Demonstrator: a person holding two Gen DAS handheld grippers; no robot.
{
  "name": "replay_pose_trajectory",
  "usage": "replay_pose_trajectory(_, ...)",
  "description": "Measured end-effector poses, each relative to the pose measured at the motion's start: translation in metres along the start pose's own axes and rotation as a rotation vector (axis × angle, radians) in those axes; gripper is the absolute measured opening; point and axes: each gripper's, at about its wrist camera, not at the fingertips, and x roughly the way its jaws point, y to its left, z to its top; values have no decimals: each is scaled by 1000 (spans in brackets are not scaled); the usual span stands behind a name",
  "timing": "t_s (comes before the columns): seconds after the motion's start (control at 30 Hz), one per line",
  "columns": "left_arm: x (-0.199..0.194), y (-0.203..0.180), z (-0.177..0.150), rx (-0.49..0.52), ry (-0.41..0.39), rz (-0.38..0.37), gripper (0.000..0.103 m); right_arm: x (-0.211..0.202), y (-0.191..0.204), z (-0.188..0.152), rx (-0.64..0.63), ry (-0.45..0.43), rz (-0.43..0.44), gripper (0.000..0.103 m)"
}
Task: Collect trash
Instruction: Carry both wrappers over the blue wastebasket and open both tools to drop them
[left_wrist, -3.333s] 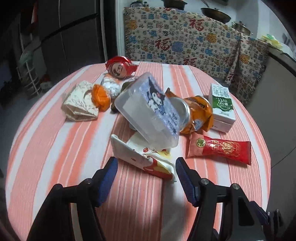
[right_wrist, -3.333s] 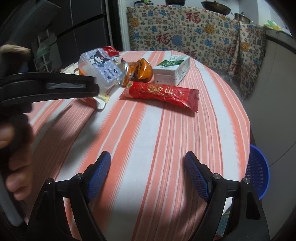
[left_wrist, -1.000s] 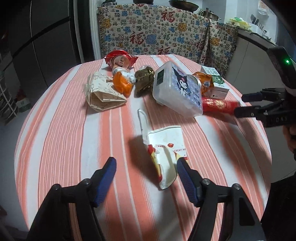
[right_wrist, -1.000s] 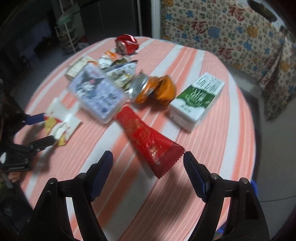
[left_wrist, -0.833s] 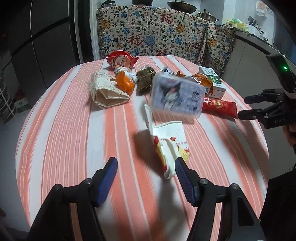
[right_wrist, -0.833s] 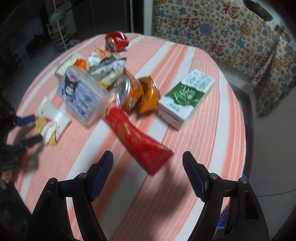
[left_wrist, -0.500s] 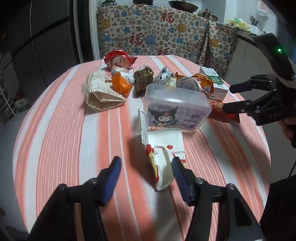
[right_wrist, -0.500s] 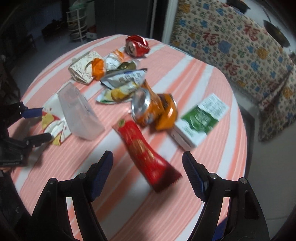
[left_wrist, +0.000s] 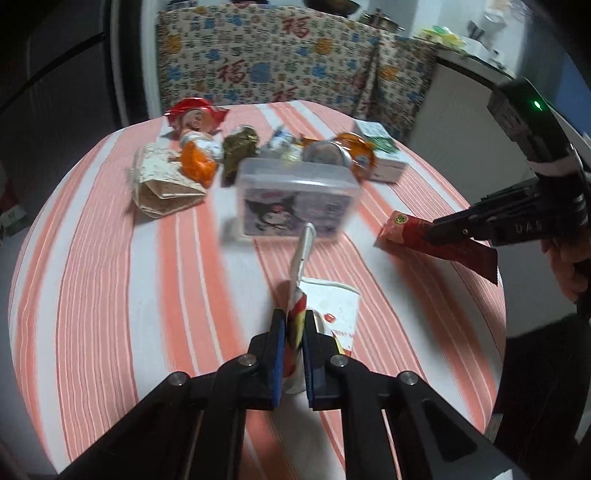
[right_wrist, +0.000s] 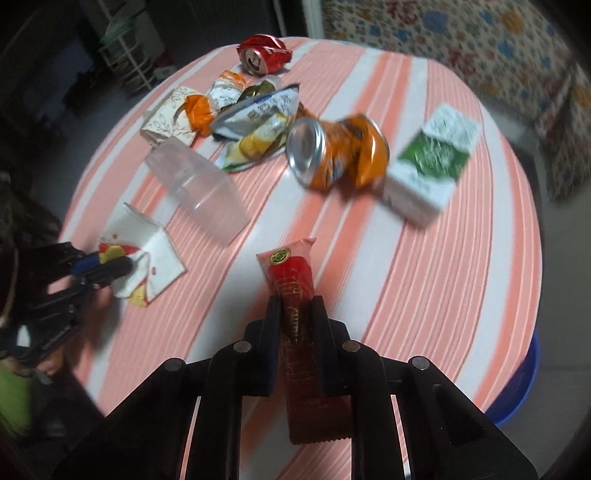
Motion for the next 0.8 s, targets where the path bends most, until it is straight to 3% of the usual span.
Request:
replay_pose_trajectory(0.13, 5, -9, -4, 31, 7, 56, 14, 4, -1, -11, 29, 23, 7, 20)
replay_pose_trajectory(0.23, 5, -7, -6, 7, 8, 59, 21, 7, 2, -14, 4, 37, -5, 37)
replay_pose_trajectory(0.43, 3, -9, -2, 16, -4, 78, 21, 2, 19, -24, -118, 54, -93, 37)
replay_pose_trajectory(0.5, 4, -9, -1, 14, -10, 78, 20, 6, 24, -25, -160, 53, -119, 33)
replay_pose_trajectory(0.53, 4, -9, -1, 14, -12, 80, 7, 9, 26, -27, -175, 55, -116, 17)
replay_pose_trajectory(0.57, 3, -9, -1, 11, -14, 73, 7, 11, 27, -28, -180, 54, -118, 14)
replay_pose_trajectory(0.63, -1, -7, -2, -8, -23, 53, 6, 7, 27, -33, -160, 29, -108, 10)
replay_pose_trajectory(0.8, -18, -12, 0, -40, -62, 14, 5, -21, 11, -50, -23, -85, 40, 9)
